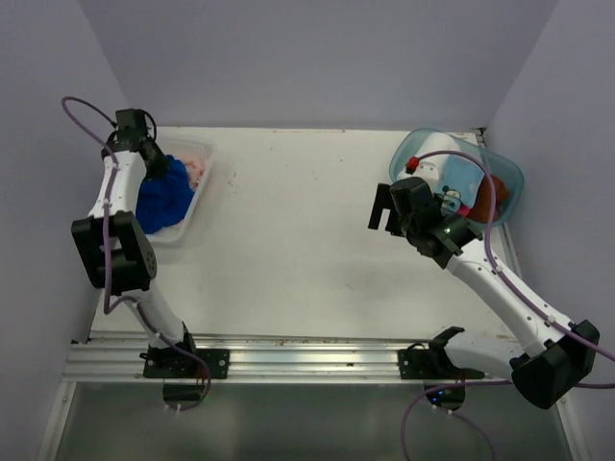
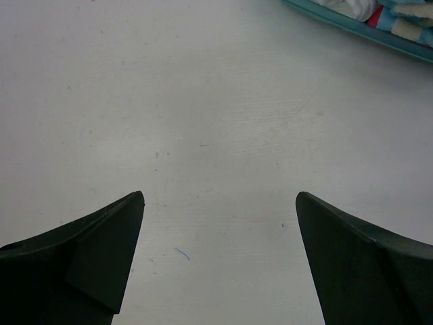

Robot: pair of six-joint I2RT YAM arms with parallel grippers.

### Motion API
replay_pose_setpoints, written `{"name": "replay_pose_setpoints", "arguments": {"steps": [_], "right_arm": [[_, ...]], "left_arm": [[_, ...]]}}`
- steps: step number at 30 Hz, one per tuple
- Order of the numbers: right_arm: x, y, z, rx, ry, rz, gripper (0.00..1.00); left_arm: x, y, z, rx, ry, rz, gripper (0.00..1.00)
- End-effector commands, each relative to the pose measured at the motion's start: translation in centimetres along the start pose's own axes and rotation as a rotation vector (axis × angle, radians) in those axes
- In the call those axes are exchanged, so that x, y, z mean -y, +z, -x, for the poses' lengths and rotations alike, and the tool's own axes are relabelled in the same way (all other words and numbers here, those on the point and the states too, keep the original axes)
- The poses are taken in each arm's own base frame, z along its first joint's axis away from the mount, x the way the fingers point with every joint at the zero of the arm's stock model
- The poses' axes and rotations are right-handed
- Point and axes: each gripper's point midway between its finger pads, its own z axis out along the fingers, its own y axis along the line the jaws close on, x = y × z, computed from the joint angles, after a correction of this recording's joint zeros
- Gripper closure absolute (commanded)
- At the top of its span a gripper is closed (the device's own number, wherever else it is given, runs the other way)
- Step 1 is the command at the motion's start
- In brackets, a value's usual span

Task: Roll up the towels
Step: Grab a towel with the left arm

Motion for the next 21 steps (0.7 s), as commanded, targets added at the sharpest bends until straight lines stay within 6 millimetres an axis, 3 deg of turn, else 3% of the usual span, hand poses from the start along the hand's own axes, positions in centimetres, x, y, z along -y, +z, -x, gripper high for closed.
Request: {"name": "replay_pose_setpoints", "arguments": {"steps": [1,7,11,15,17,18,19,21], "right_arm": [[-0.7,0.0,-0.2,-0.005,0.010,0.032,0.02],[-1.4,0.4,-0.1,-0.017,0.009,0.044,0.02],[-1.5,0.4,0.1,-0.010,0.019,0.041,0.02],[-1.0,0.1,0.6,0.018,0.036,0.027,0.02],[-0.5,-0.2,1.4,0.052,0.041,0.007,0.01],[-0.3,-0.3,1.6,0.065,0.041,-0.003,0.01],[-0.2,-0.6,2.0,0.081,0.044,-0.006,0.02],[0.5,-1.2,3.0,0.124,0.055,-0.027,0.02]], "left_arm": [[2.5,-10.1,6.8,0.278,0.015,-0.150,1.00],[4.4,-19.1,10.2,0.457,0.025,-0.298,1.00],[7.5,-25.9,11.8,0.541,0.079,-0.472,1.00],[11.1,-32.3,10.9,0.587,0.179,-0.606,1.00],[14.3,-36.0,8.8,0.577,0.230,-0.756,1.00],[14.6,-37.7,8.5,0.596,0.226,-0.804,1.00],[16.2,-39.0,7.0,0.573,0.250,-0.878,1.00],[17.3,-40.6,5.4,0.549,0.256,-0.965,1.00]]}}
